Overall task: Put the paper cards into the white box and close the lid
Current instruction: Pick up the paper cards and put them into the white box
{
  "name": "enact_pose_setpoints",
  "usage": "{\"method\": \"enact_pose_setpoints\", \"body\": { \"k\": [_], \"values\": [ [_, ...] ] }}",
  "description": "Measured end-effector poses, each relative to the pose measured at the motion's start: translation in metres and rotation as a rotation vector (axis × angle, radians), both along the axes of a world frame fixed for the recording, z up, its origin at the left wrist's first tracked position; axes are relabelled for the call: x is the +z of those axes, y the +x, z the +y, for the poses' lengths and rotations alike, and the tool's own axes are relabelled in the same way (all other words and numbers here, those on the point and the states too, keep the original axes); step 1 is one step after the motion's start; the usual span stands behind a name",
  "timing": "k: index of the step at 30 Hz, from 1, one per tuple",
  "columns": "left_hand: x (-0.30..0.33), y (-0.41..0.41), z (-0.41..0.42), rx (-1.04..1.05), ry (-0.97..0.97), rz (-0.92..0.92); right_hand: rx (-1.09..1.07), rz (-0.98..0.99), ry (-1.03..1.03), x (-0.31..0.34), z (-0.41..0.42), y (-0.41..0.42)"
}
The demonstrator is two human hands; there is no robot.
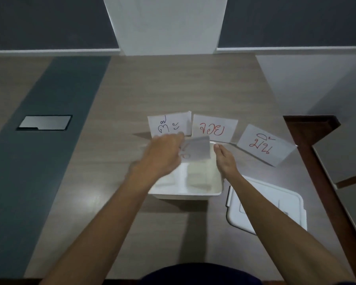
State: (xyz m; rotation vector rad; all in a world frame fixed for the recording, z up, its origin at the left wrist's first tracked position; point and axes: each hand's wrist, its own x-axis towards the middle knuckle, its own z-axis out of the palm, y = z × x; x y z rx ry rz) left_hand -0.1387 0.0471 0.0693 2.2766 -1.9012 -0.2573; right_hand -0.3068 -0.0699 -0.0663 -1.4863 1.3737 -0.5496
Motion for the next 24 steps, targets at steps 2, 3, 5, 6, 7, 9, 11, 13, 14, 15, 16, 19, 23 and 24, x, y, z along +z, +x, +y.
{"method": "enact_pose_setpoints", "body": {
  "k": [2, 3, 5, 6, 7, 9, 11, 13, 14, 15, 16, 19, 23, 24],
  "values": [
    [-0.026, -0.012, 0.003, -0.081, 0.119, -0.038, 0.01, -0.005, -0.012, 0.002, 0.001, 0.001],
    [-0.04, -0.015, 0.006, -0.116, 0.181, -0.051, 0.015, -0.01, -0.019, 0.002, 0.002, 0.0],
    [-0.064, -0.019, 0.016, -0.133, 0.325, 0.008, 0.024, -0.021, -0.031, 0.002, 0.003, -0.002],
    [-0.074, -0.02, 0.022, -0.114, 0.418, 0.087, 0.024, -0.022, -0.036, 0.002, 0.003, -0.002],
    [-0.083, -0.021, 0.027, -0.085, 0.51, 0.183, 0.026, -0.022, -0.04, 0.001, 0.003, -0.003],
    [-0.092, -0.023, 0.035, -0.049, 0.62, 0.326, 0.031, -0.015, -0.047, 0.0, 0.002, -0.003],
    [-0.092, -0.024, 0.035, -0.027, 0.658, 0.405, 0.034, -0.006, -0.052, -0.001, 0.001, -0.003],
    [-0.09, -0.019, 0.027, -0.021, 0.665, 0.448, 0.034, 0.007, -0.055, -0.003, -0.001, -0.003],
    [-0.089, -0.014, 0.021, -0.025, 0.63, 0.447, 0.036, 0.016, -0.059, -0.003, -0.002, -0.004],
    [-0.088, -0.008, 0.012, -0.032, 0.559, 0.437, 0.038, 0.024, -0.063, -0.004, -0.003, -0.004],
    [-0.086, 0.0, 0.003, -0.027, 0.454, 0.432, 0.038, 0.029, -0.067, -0.004, -0.005, -0.004],
    [-0.078, 0.029, -0.036, 0.042, 0.064, 0.441, 0.029, 0.014, -0.071, -0.005, -0.01, -0.006],
    [-0.078, 0.076, -0.106, 0.075, -0.143, 0.264, 0.029, 0.017, -0.079, -0.008, -0.014, -0.006],
    [-0.08, 0.087, -0.123, 0.076, -0.099, 0.185, 0.03, 0.02, -0.079, -0.009, -0.014, -0.006]
  ]
}}
